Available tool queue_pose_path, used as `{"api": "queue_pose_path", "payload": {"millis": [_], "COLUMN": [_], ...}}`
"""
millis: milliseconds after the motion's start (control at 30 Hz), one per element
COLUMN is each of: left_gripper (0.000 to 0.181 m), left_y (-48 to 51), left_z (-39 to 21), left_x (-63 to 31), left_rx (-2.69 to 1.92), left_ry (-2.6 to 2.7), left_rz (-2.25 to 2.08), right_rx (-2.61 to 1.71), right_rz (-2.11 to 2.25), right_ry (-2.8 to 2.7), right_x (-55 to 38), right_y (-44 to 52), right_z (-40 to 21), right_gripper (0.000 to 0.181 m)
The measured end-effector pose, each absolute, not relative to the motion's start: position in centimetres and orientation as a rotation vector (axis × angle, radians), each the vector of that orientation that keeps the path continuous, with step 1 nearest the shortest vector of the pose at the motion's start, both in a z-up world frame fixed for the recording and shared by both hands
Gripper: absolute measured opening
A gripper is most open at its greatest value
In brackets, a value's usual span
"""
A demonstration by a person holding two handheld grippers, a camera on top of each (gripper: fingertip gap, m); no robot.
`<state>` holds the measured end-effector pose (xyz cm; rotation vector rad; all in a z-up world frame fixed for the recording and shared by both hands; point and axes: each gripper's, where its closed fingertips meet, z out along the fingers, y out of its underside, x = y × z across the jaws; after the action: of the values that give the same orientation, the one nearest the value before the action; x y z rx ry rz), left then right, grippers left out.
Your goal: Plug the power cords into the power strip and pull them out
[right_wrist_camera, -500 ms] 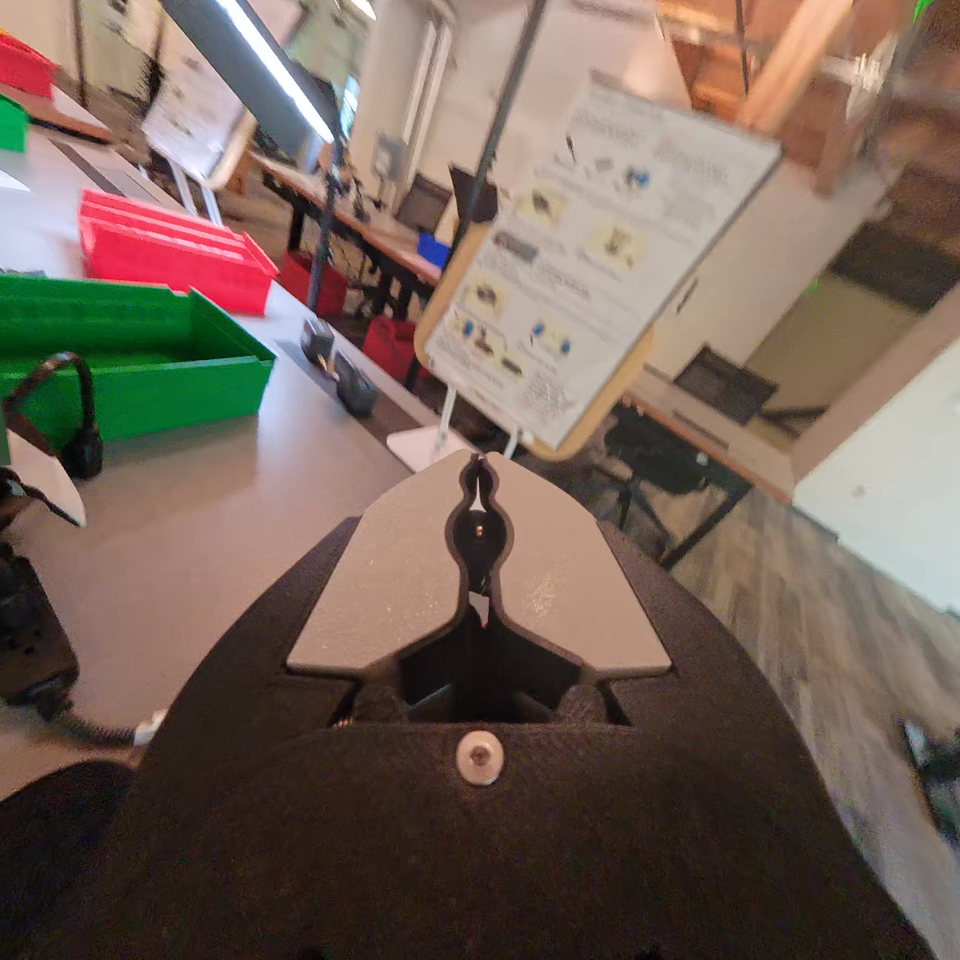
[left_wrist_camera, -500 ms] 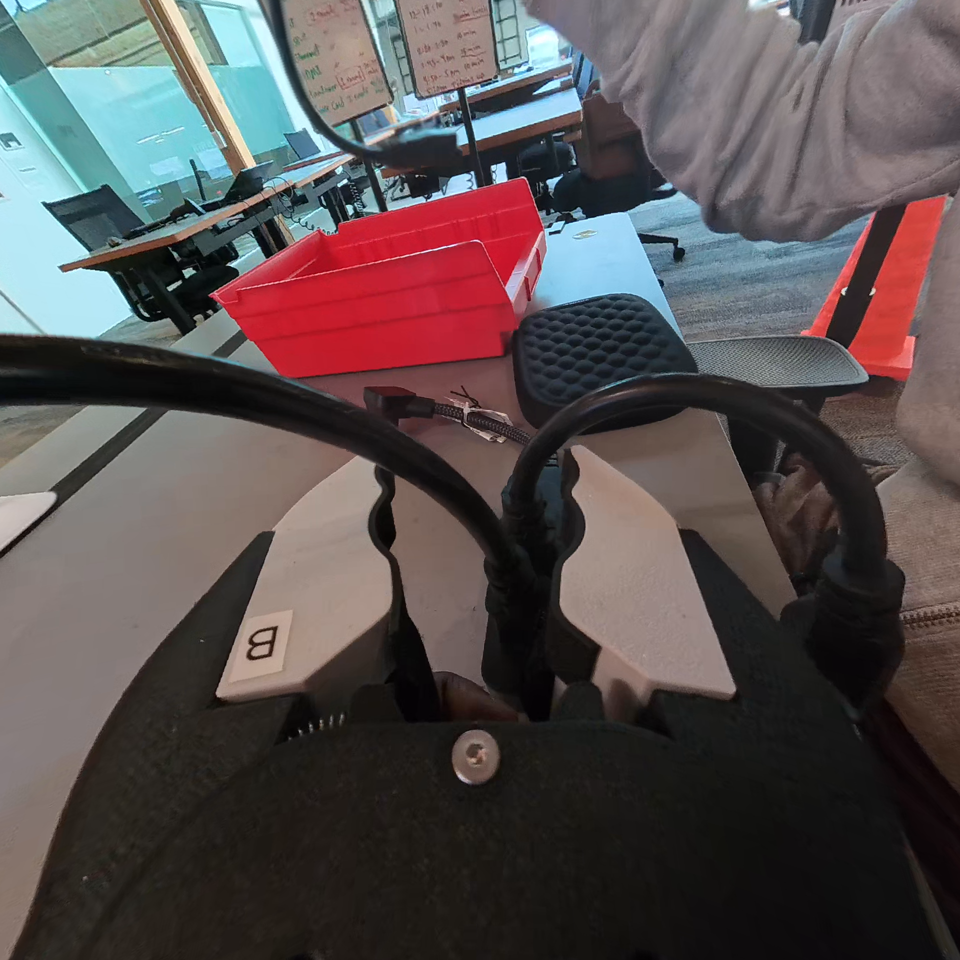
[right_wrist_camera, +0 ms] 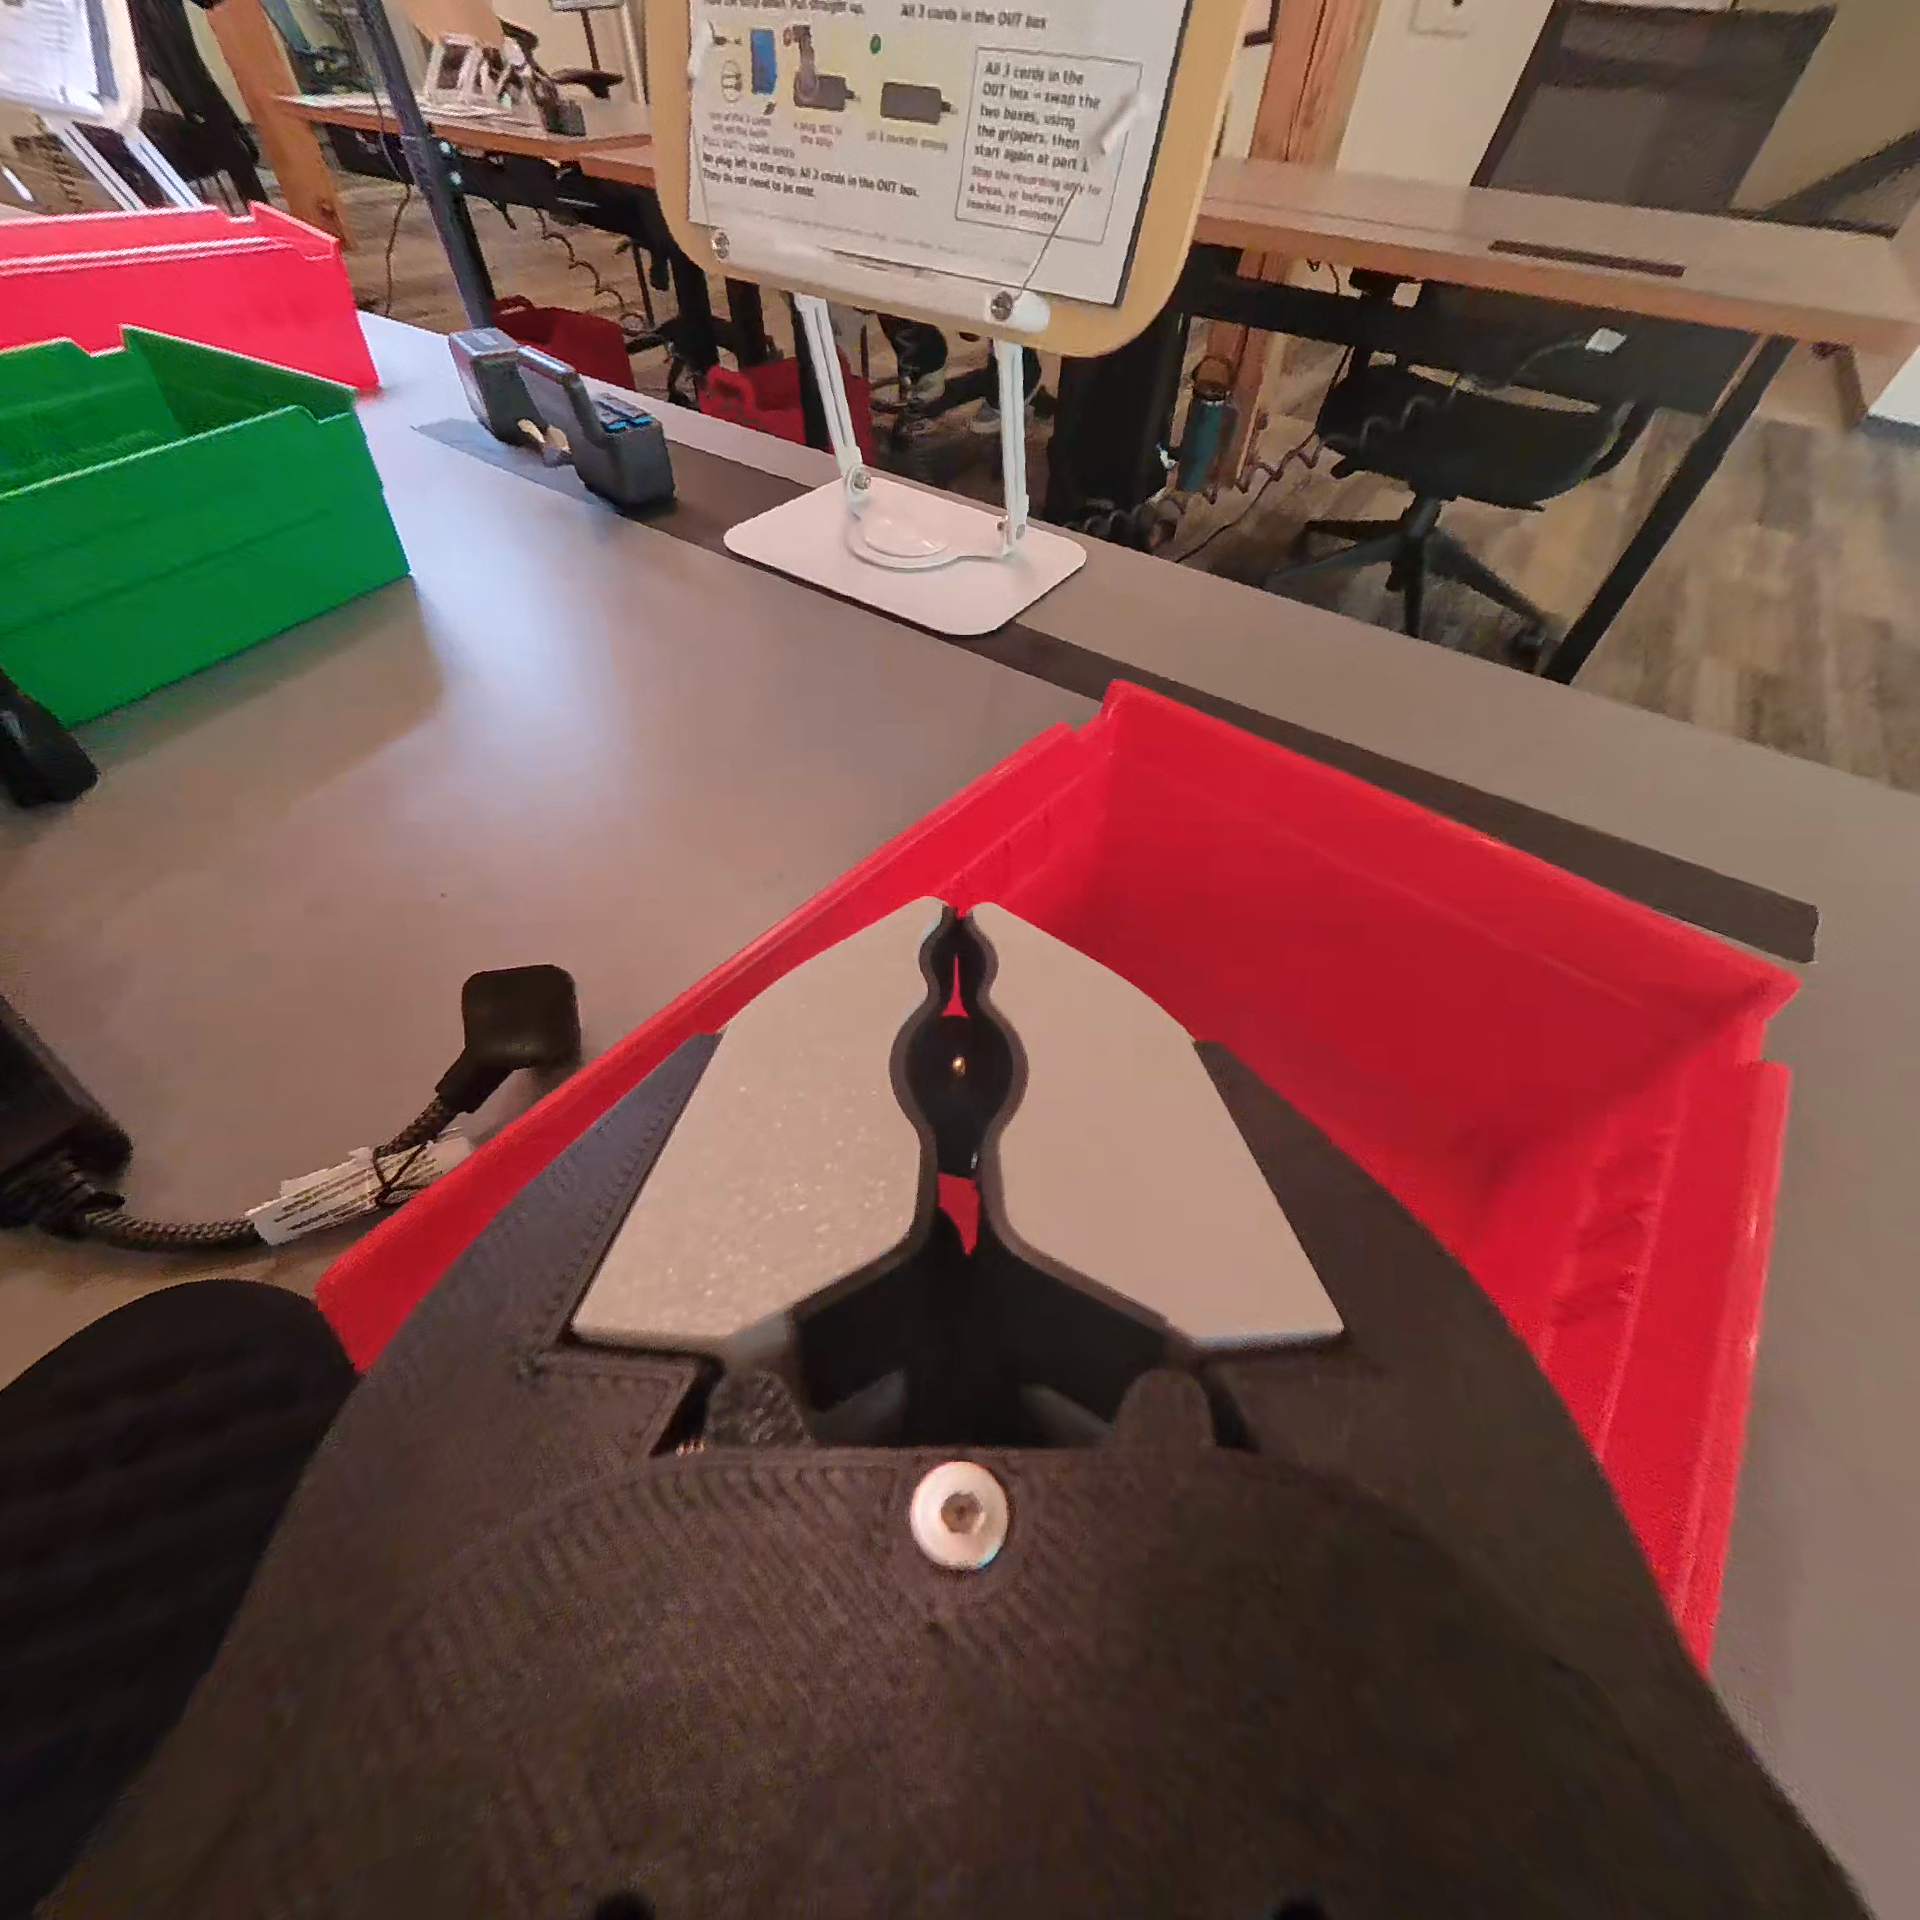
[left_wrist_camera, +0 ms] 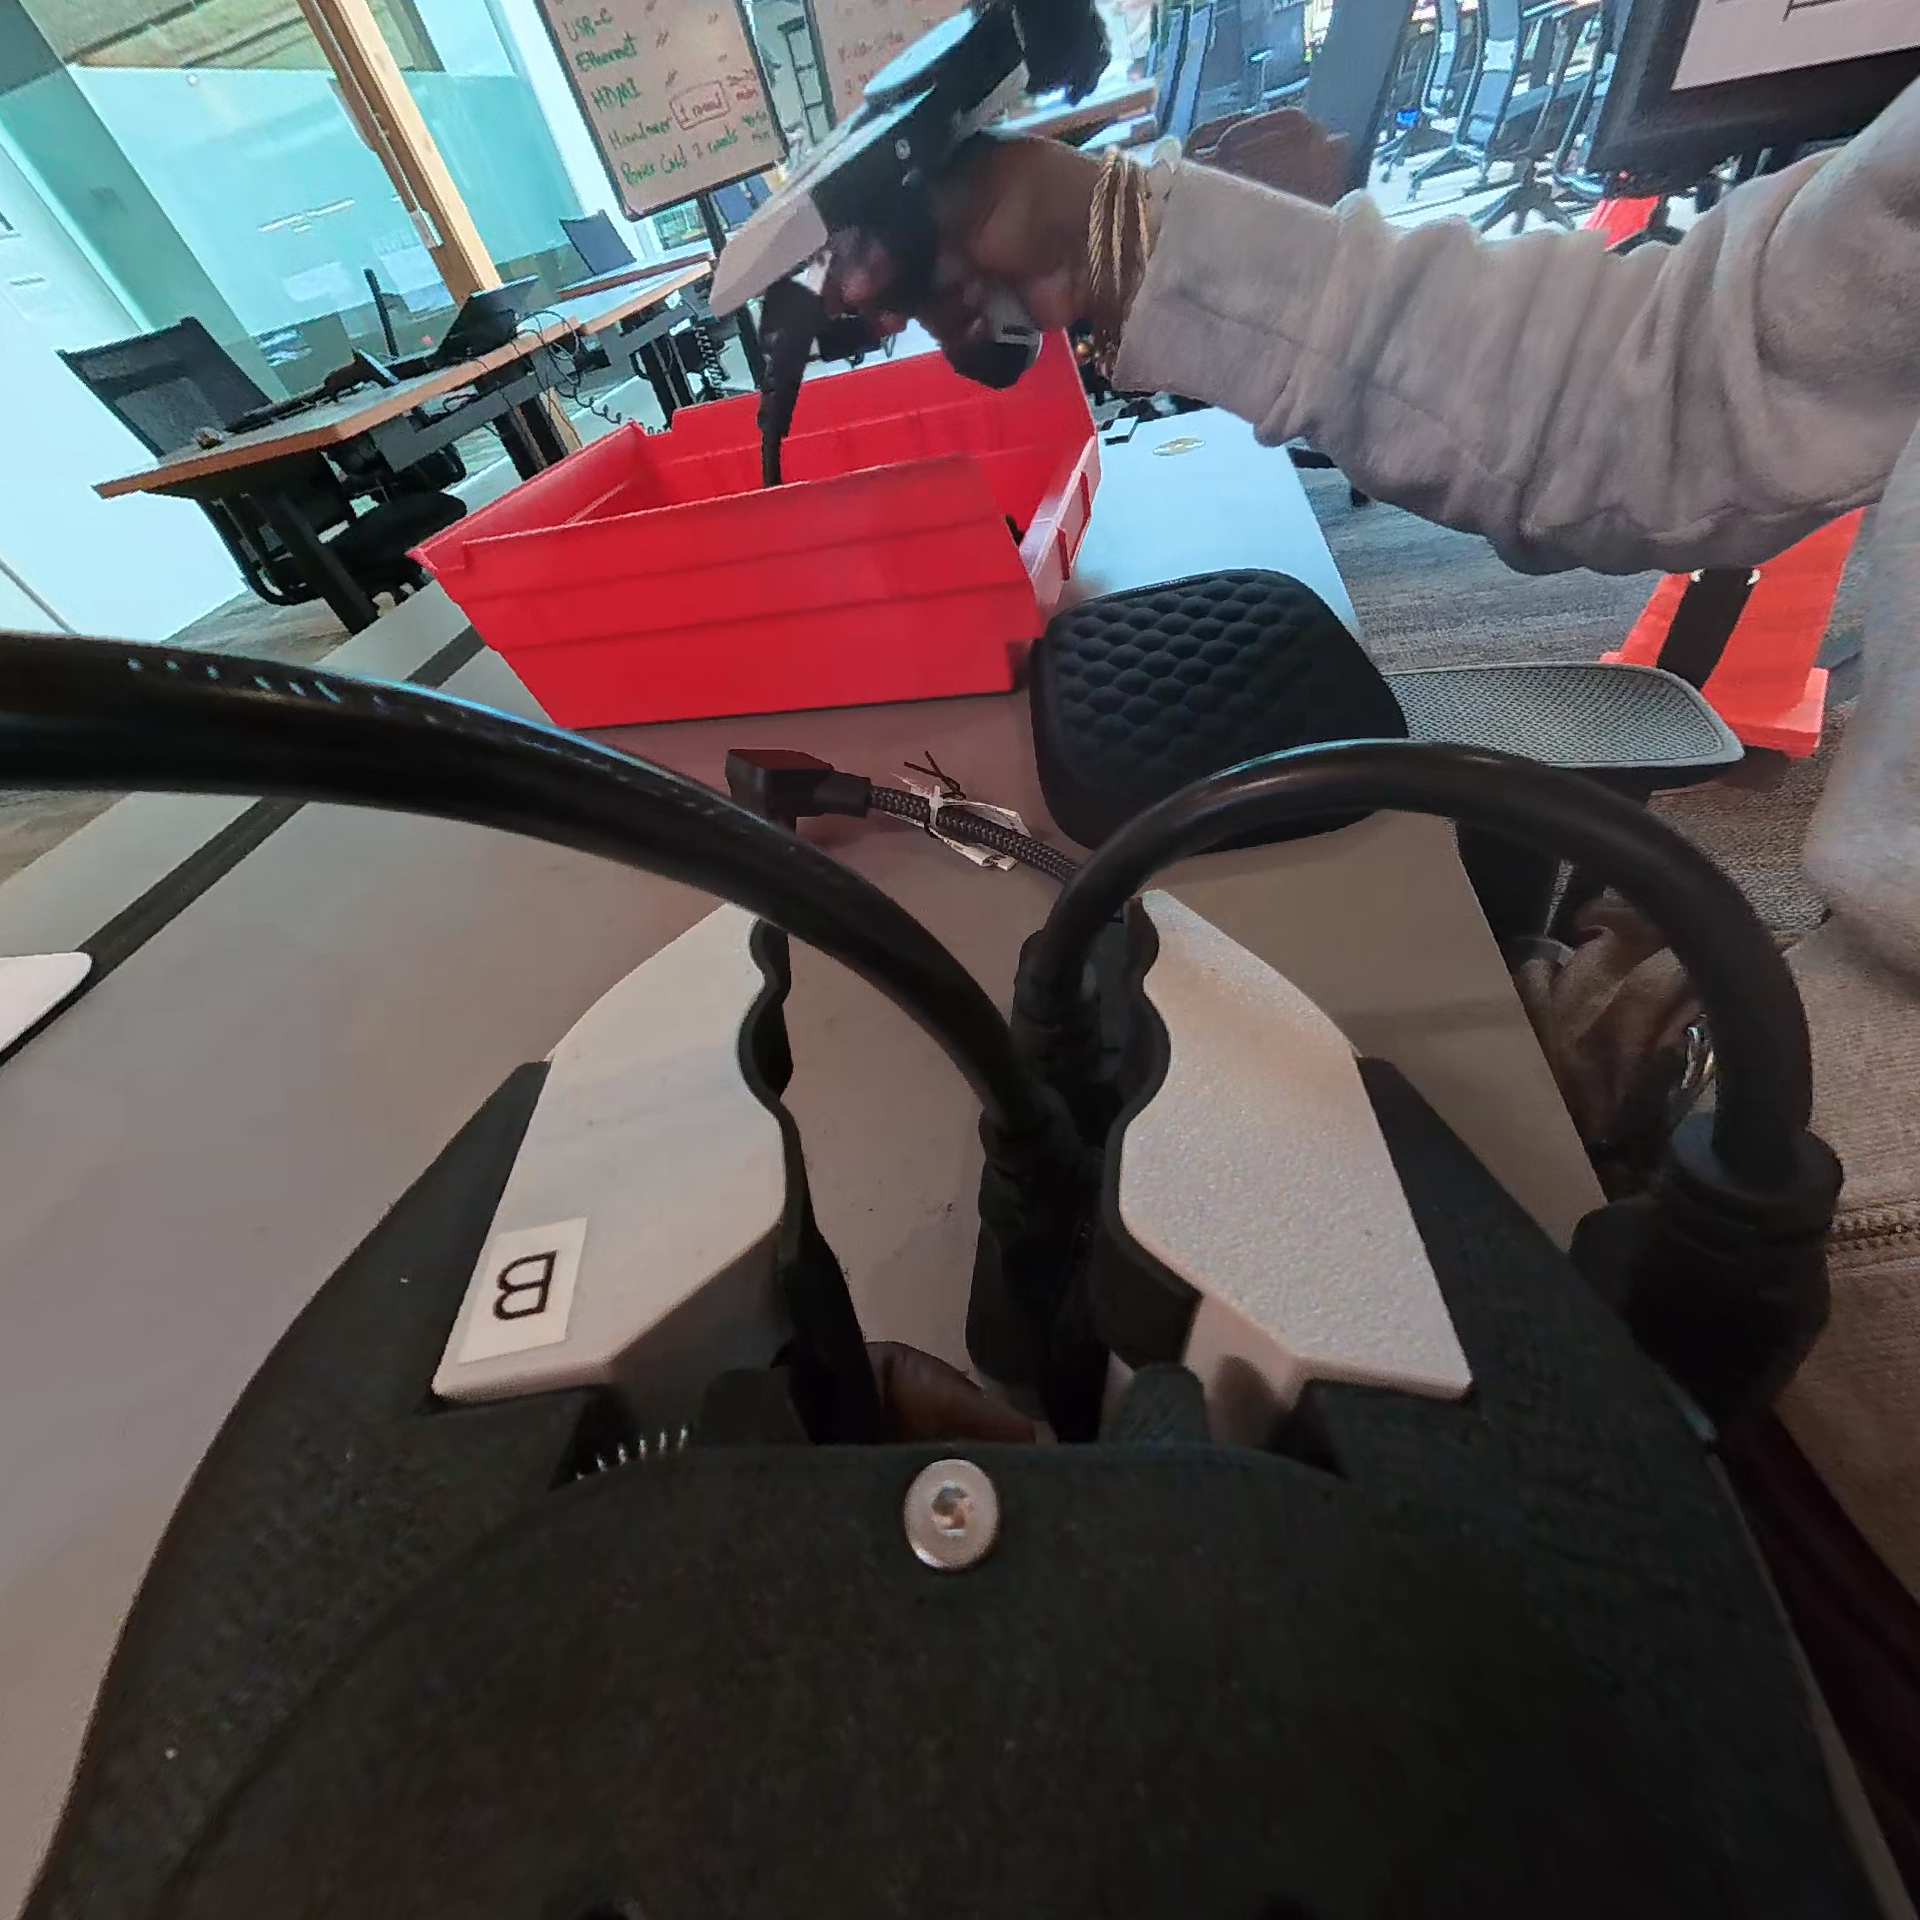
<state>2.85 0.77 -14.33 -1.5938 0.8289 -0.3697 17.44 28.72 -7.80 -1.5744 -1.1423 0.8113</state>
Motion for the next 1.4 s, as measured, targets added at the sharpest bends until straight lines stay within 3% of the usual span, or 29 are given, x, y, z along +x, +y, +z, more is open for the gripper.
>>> {"api": "queue_pose_path", "payload": {"millis": [433,700,967,1067,1200,1400], "left_gripper": [0.061,0.061,0.061,0.062,0.065,0.066], "left_y": [0.8,0.7,0.6,-0.2,-2.1,-1.7], "left_z": [-14.4,-14.4,-14.5,-14.9,-16.7,-20.0], "left_x": [2.9,2.8,2.8,2.4,1.7,1.2], "left_rx": [-1.592,-1.589,-1.597,-1.703,-1.922,-2.076], "left_ry": [0.838,0.837,0.847,0.850,0.900,0.916], "left_rz": [-0.364,-0.373,-0.387,-0.433,-0.466,-0.388], "right_rx": [-2.023,-2.089,-1.913,-1.716,-1.385,-1.129], "right_rz": [0.783,0.621,0.379,0.621,1.019,1.259], "right_ry": [-1.078,-1.105,-1.229,-1.269,-1.518,-2.126], "right_x": [15.5,15.5,15.0,12.3,8.8,5.7], "right_y": [39.0,41.3,39.9,34.7,20.9,1.4], "right_z": [-13.2,-15.8,-11.8,-7.2,-3.3,-12.2], "right_gripper": [0.002,0.005,0.049,0.052,0.050,0.045]}}
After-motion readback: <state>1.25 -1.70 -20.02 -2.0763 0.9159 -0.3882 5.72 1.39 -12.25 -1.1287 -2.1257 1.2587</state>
